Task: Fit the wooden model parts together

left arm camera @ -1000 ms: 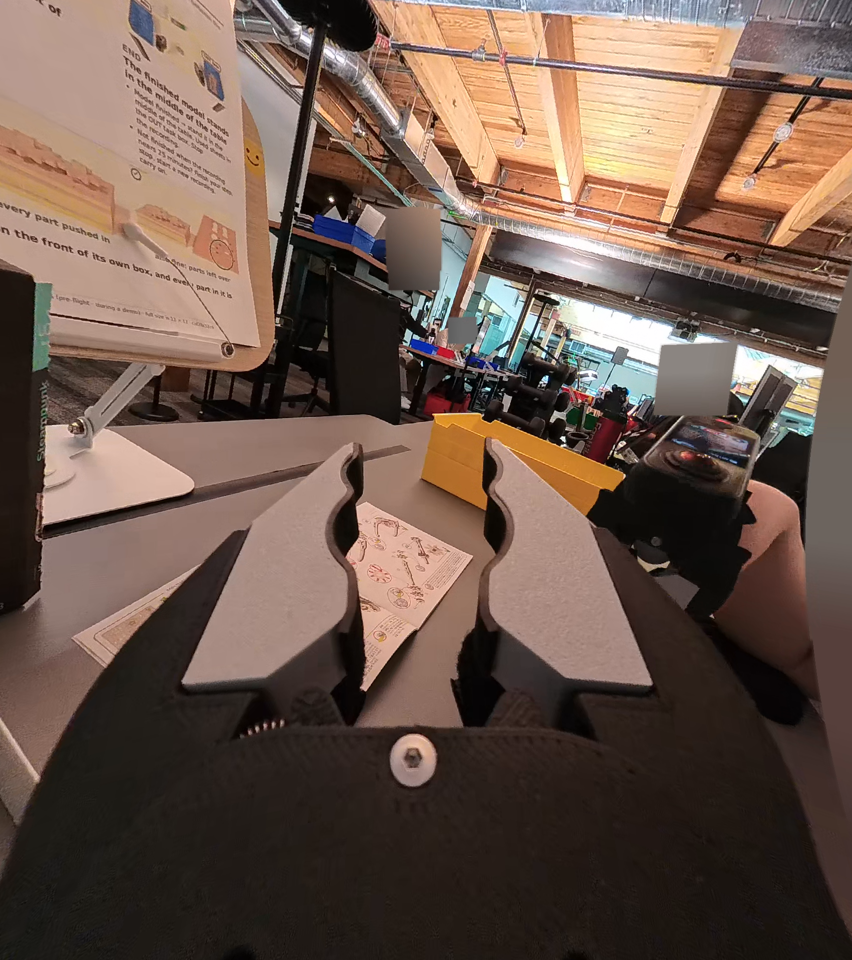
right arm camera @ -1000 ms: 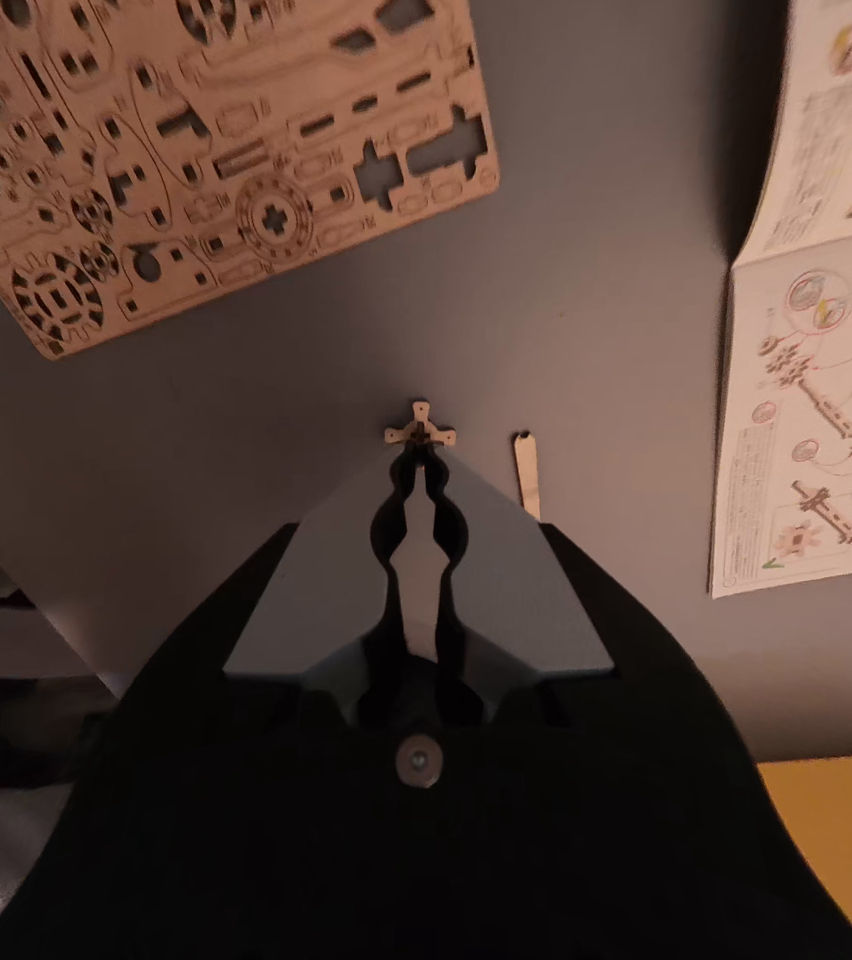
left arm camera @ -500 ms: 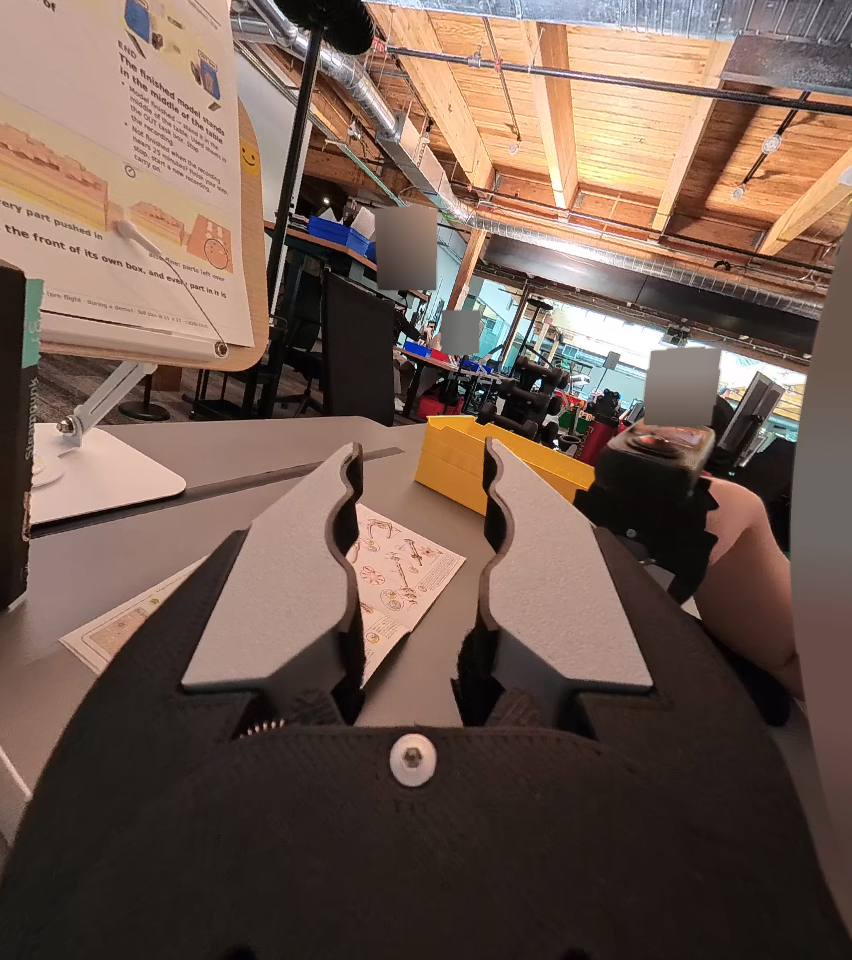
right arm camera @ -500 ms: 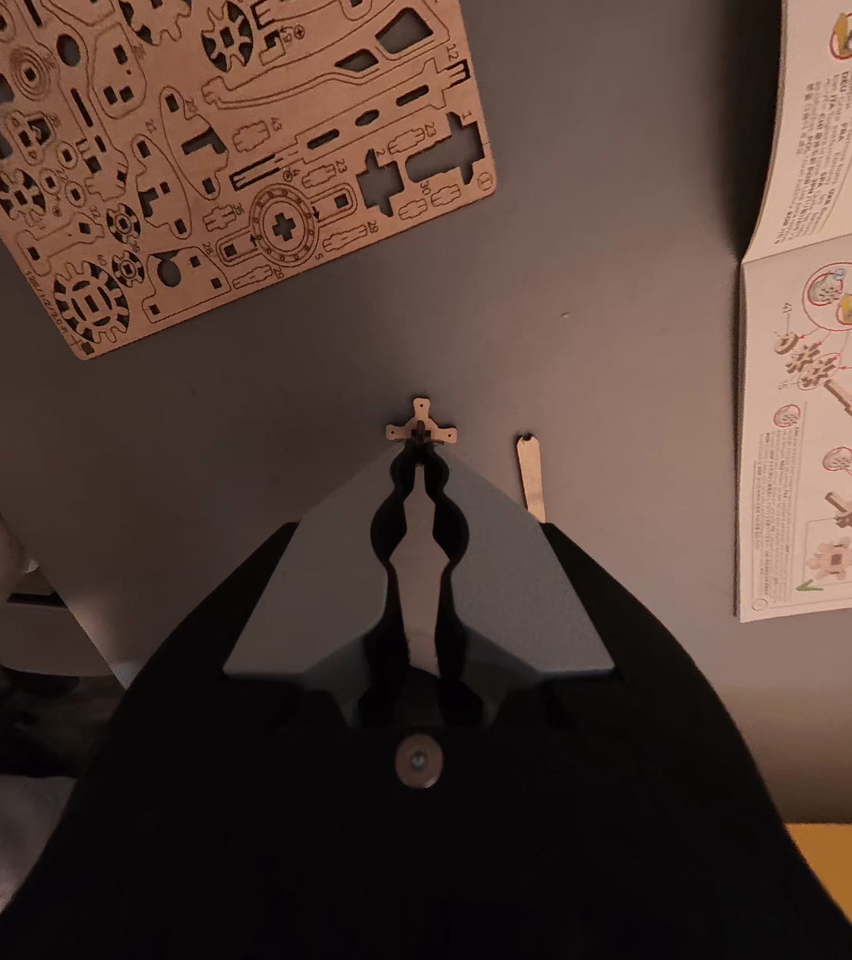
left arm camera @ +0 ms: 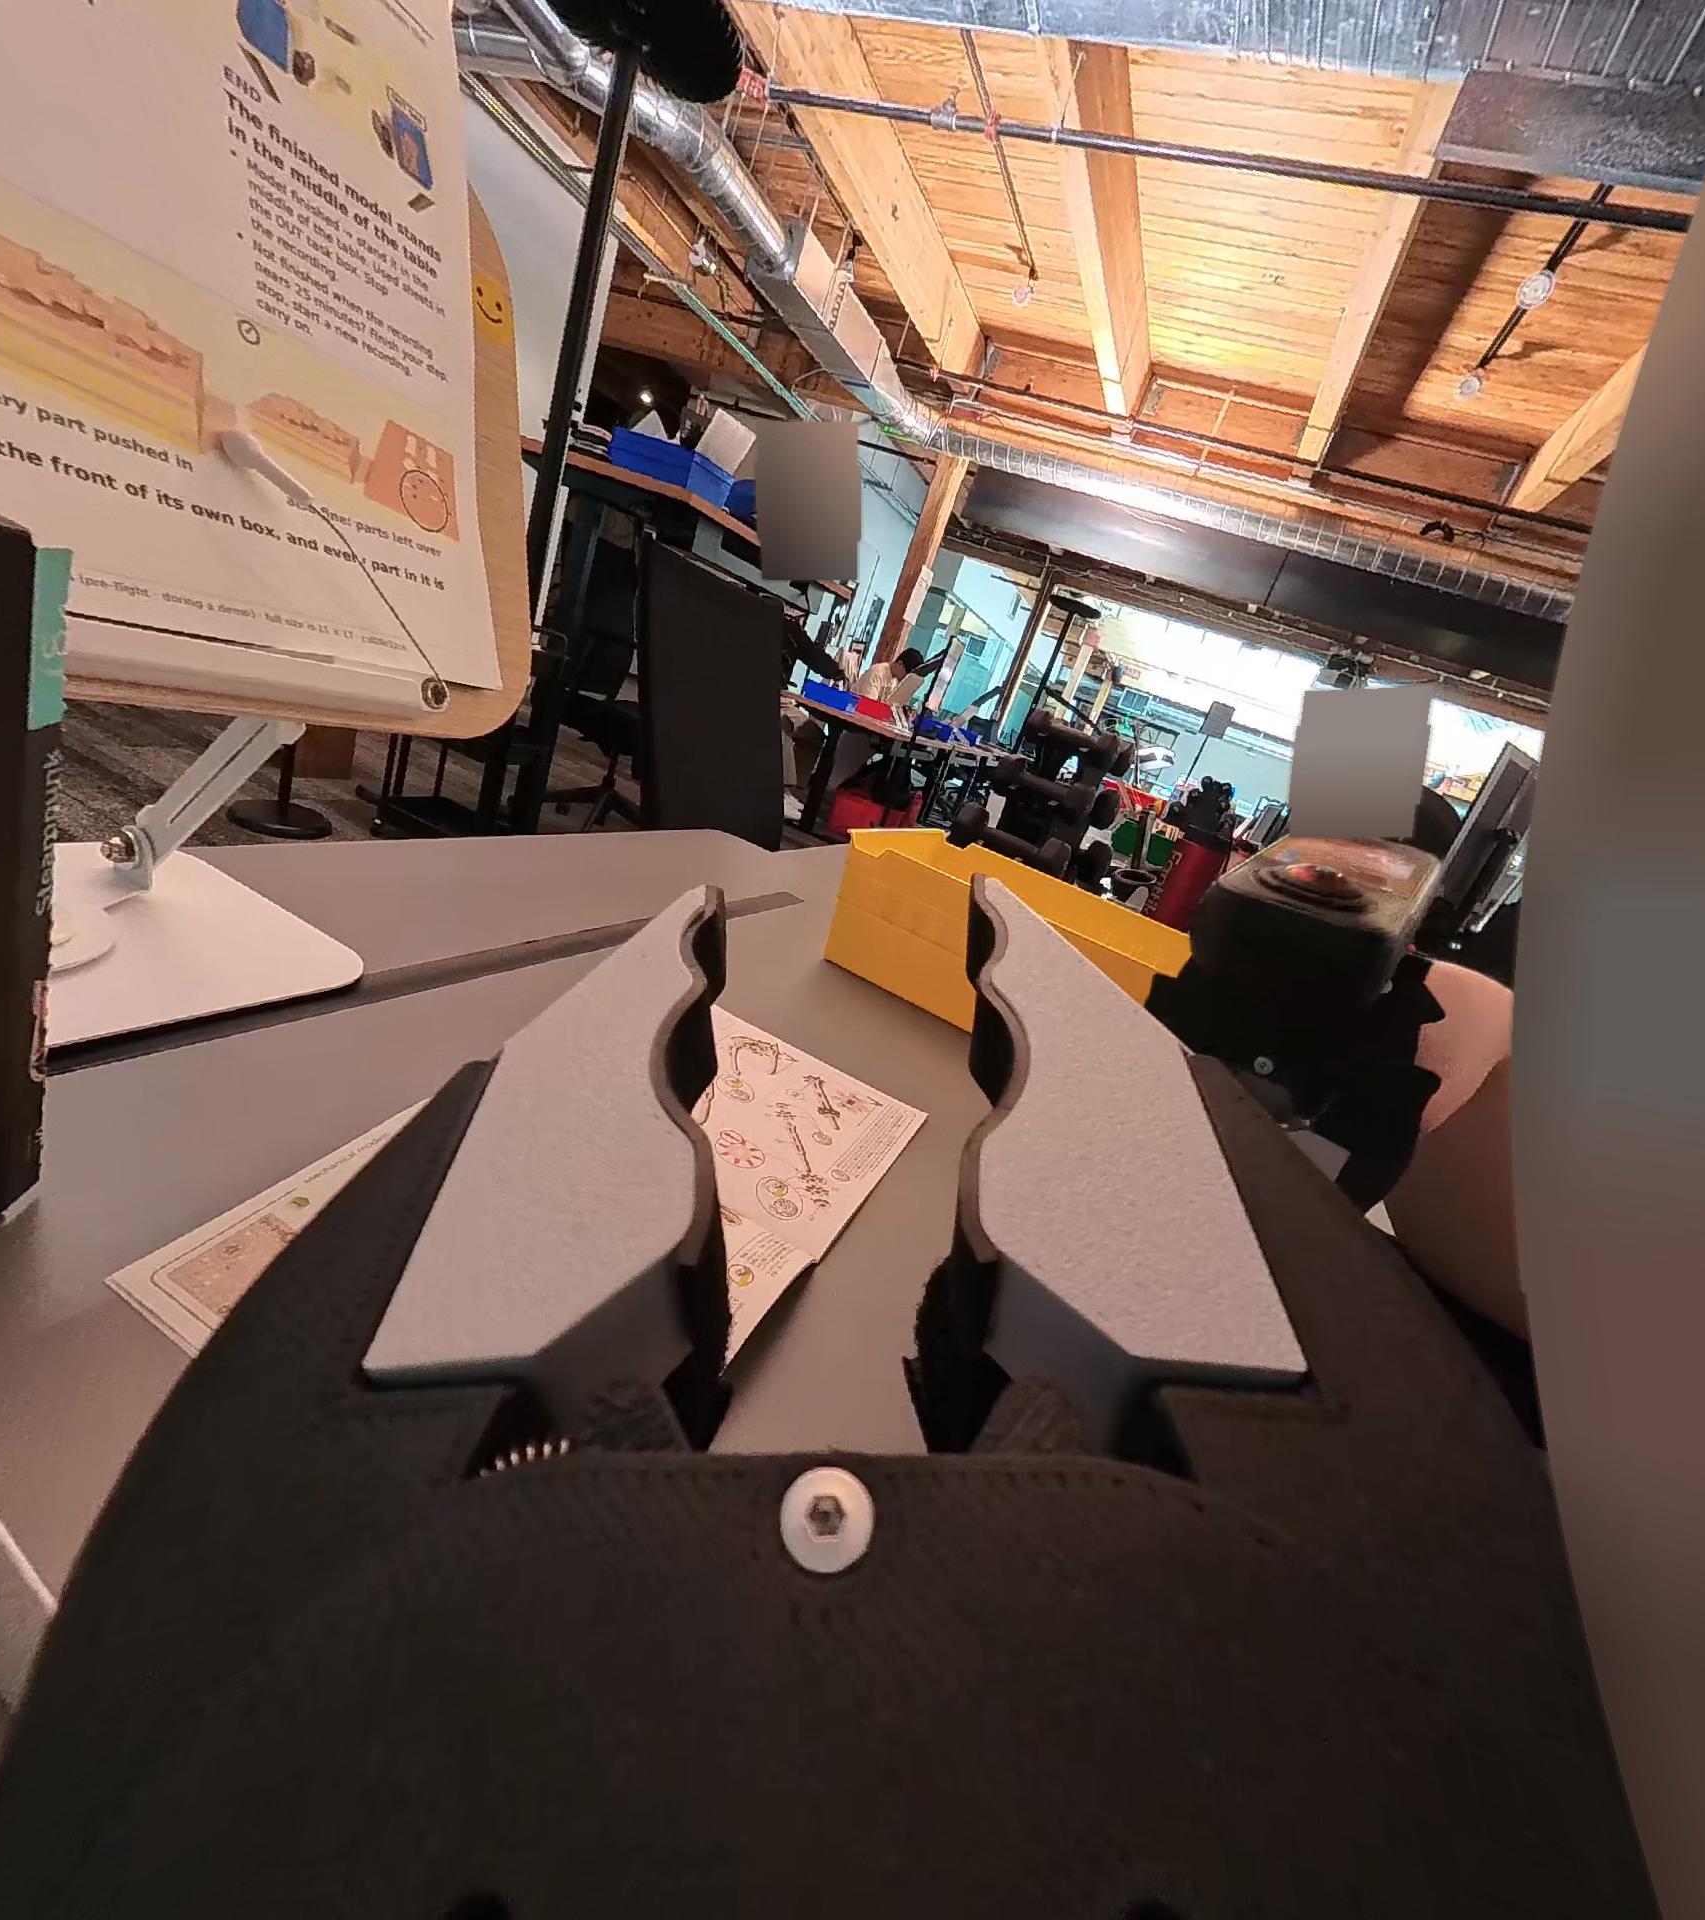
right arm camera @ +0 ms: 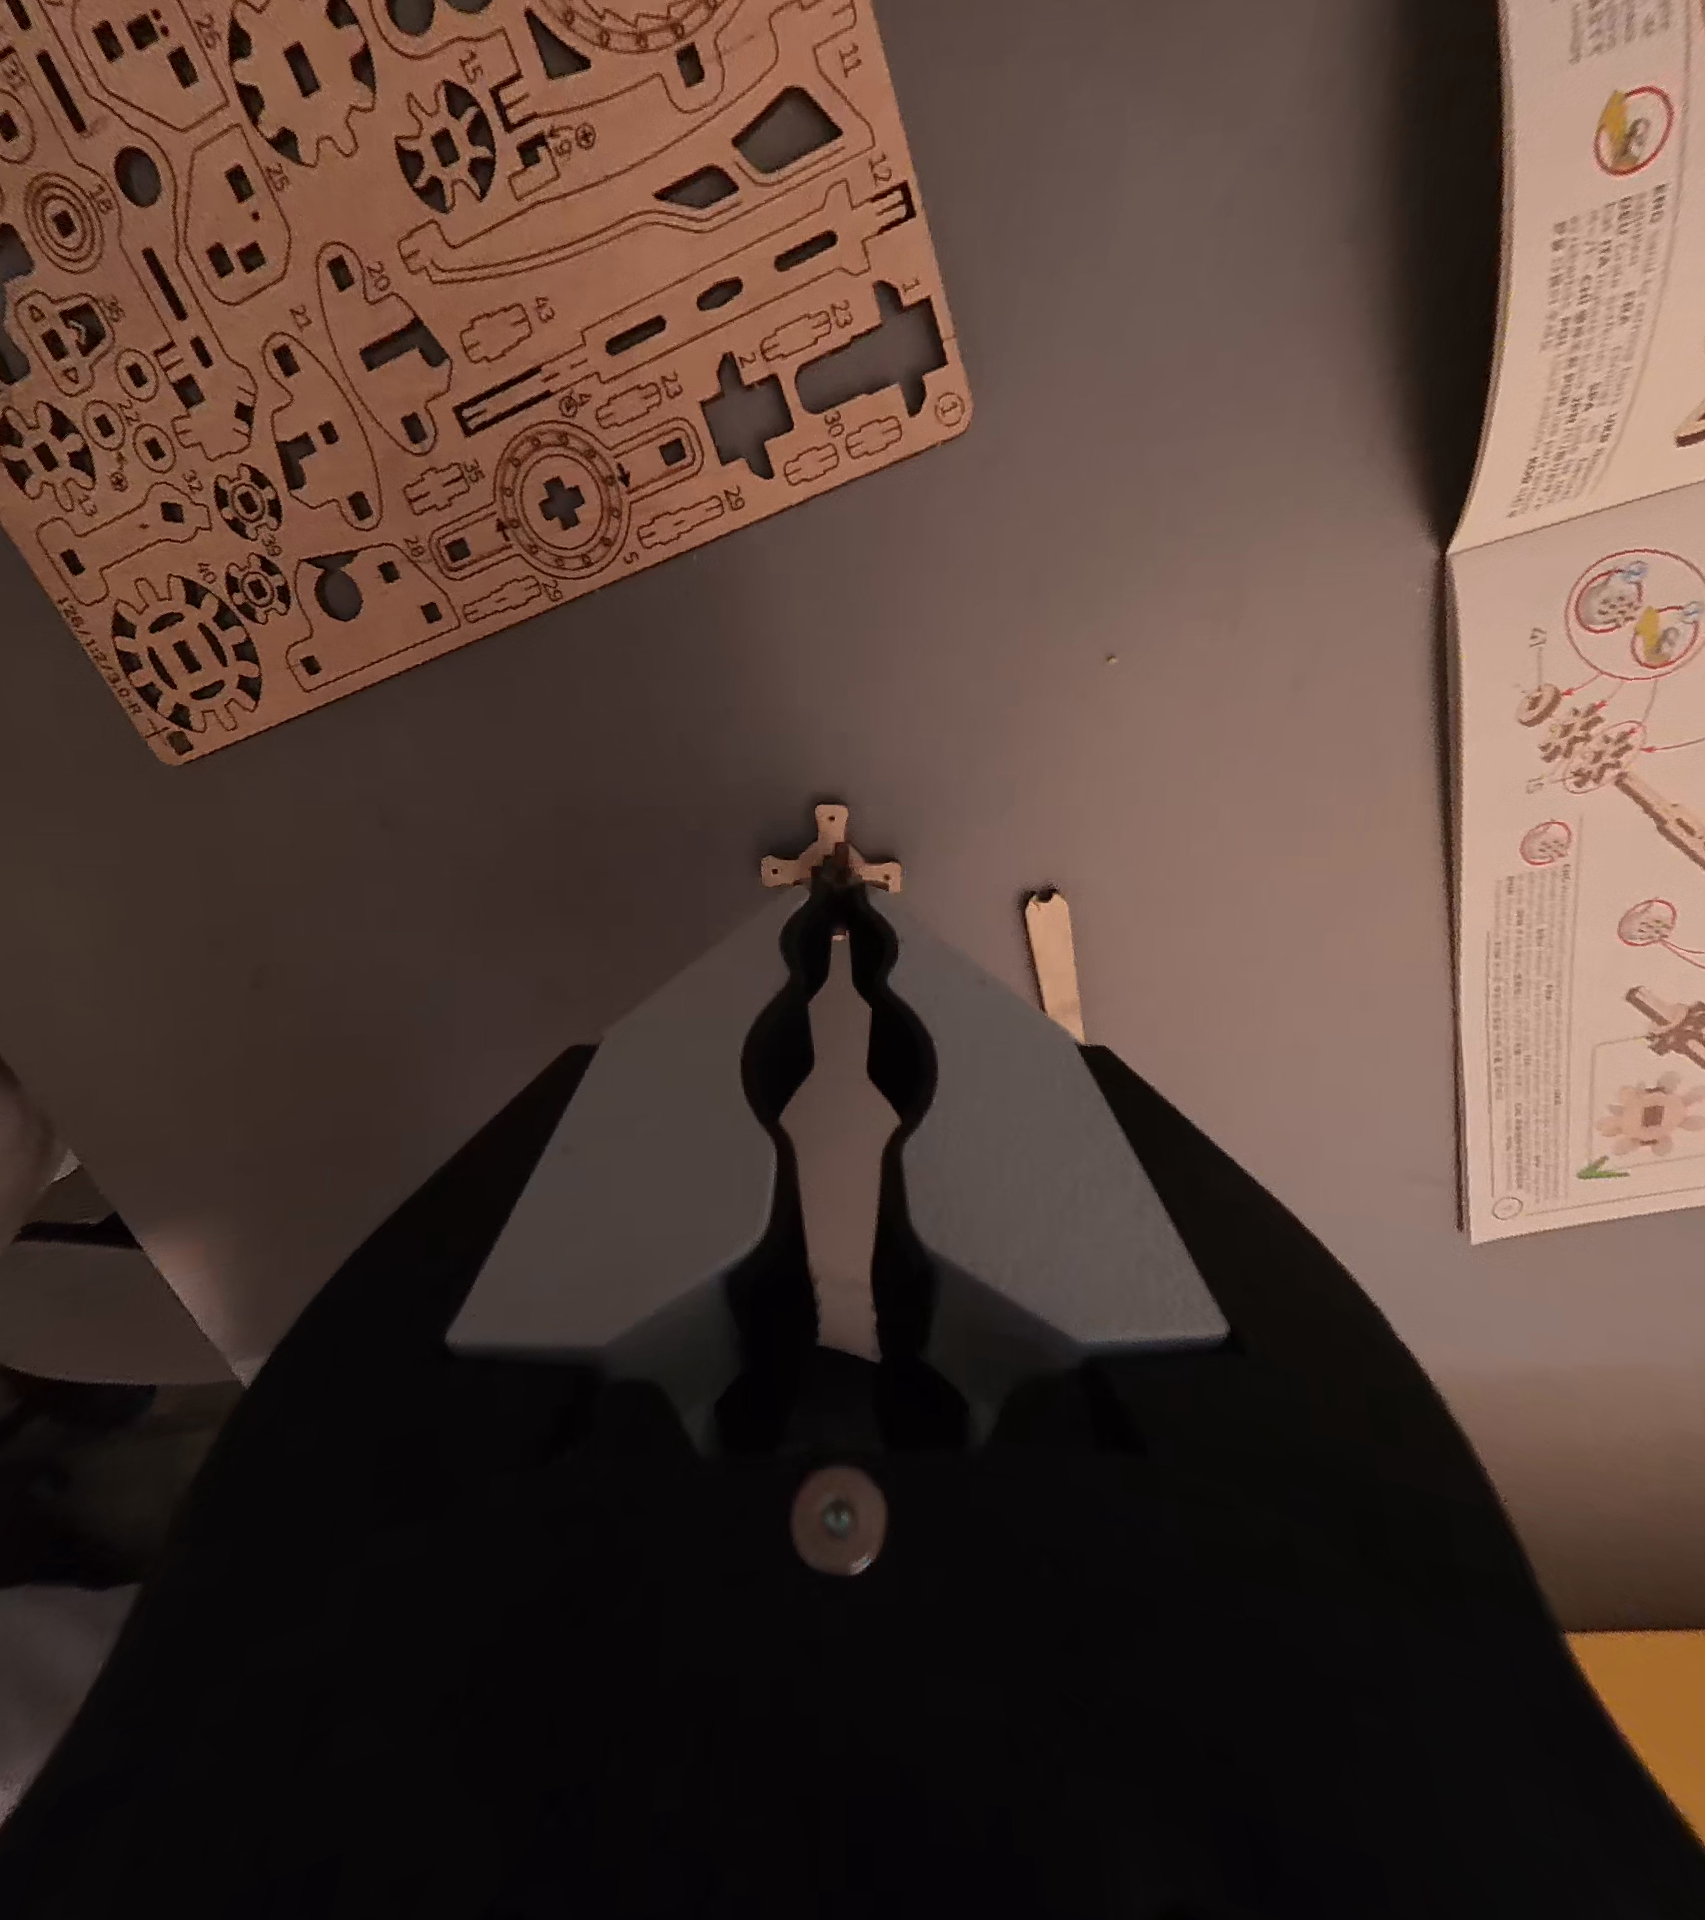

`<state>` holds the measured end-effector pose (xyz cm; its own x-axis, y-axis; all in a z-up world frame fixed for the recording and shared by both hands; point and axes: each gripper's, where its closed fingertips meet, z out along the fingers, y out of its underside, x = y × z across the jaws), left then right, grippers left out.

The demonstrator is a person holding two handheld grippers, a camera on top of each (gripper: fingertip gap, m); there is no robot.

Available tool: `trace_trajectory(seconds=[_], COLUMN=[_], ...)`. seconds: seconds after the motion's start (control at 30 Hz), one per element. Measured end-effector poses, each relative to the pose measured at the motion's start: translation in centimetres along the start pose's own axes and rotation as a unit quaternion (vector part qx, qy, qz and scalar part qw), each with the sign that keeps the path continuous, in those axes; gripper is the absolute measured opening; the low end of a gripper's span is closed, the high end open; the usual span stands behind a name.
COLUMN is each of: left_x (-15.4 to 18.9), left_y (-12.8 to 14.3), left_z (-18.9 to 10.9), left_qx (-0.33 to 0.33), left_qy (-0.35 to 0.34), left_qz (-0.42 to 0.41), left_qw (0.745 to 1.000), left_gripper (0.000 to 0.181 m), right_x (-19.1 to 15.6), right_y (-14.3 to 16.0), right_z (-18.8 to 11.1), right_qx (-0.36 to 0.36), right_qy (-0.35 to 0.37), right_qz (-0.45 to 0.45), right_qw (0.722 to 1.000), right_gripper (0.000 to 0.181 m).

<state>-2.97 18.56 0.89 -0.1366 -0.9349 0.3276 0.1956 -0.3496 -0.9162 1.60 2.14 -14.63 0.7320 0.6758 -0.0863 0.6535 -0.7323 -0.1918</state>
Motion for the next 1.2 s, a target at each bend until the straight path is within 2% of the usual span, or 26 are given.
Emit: trace_trajectory(seconds=[1.2], left_x=[0.05], left_y=[0.00], left_z=[0.01], left_qx=[0.000], left_qy=[0.003], left_qz=[-0.001], left_qw=[1.000], left_gripper=[0.045], right_x=[-0.25], right_y=[0.26], right_z=[0.13], right_qx=[-0.006], right_qy=[-0.009], right_qz=[0.022], right_qw=[1.000], right_gripper=[0.002])
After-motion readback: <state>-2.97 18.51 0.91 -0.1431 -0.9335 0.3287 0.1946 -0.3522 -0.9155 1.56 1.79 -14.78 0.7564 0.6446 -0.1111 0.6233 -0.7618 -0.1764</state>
